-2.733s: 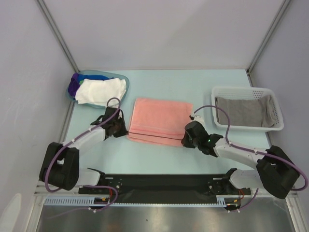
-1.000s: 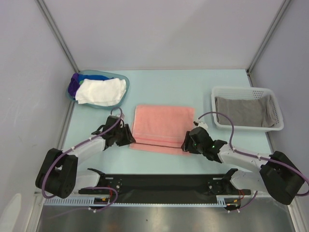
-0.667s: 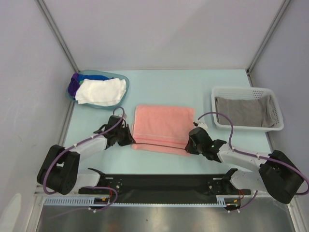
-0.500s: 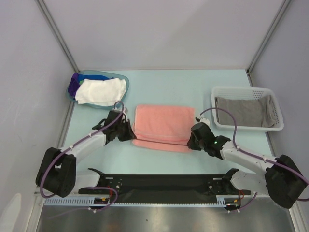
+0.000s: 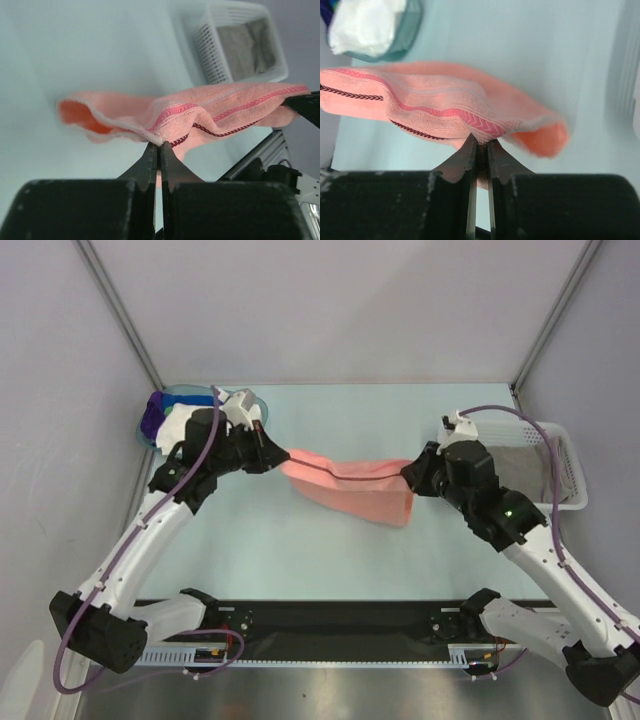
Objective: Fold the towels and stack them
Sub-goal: Fold the towel
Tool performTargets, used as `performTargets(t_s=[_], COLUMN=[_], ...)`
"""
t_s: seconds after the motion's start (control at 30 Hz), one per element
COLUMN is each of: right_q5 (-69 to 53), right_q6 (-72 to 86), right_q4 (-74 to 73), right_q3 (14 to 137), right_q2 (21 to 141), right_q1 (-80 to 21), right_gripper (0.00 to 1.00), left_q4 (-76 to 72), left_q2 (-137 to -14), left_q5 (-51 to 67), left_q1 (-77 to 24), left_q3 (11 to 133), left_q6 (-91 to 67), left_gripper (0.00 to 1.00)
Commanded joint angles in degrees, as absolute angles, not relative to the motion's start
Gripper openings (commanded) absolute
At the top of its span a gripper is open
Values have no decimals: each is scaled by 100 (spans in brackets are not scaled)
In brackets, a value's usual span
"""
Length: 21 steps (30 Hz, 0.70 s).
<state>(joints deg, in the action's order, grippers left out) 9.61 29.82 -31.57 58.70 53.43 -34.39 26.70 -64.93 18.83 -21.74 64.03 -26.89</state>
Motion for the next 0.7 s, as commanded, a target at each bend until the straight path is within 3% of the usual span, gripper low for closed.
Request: performTargets(t_s=[0.0,0.13,0.37,0.5,0.67], right_q5=[1010,1081,801,-393,-1107], right_q6=[2567,2444,2470,2452,2435], right_q4=[-3568,-3823,-3587,-2945,-2540], right_q3=[6661,7110,6873,6776,7663], right_q2=[5159,5159,5430,6229,7276], right_q1=[-3419,-3401,-3183,-2121,-1451], right_gripper=[1,1,3,1,0], left_q4=[2883,2909,2453,1645,1555], left_q2=[-6205,-6021,-6195,-7229,-8542], left_q5=[2355,2382,2373,2750,2971], left_q1=[-2197,-2189,-2005,-1653,-1503], left_q3=[7170,7488,7111,7083,8453], left_q6=[-2654,-2812,-3155,-3410,-3270], left_gripper=[0,0,0,0,0])
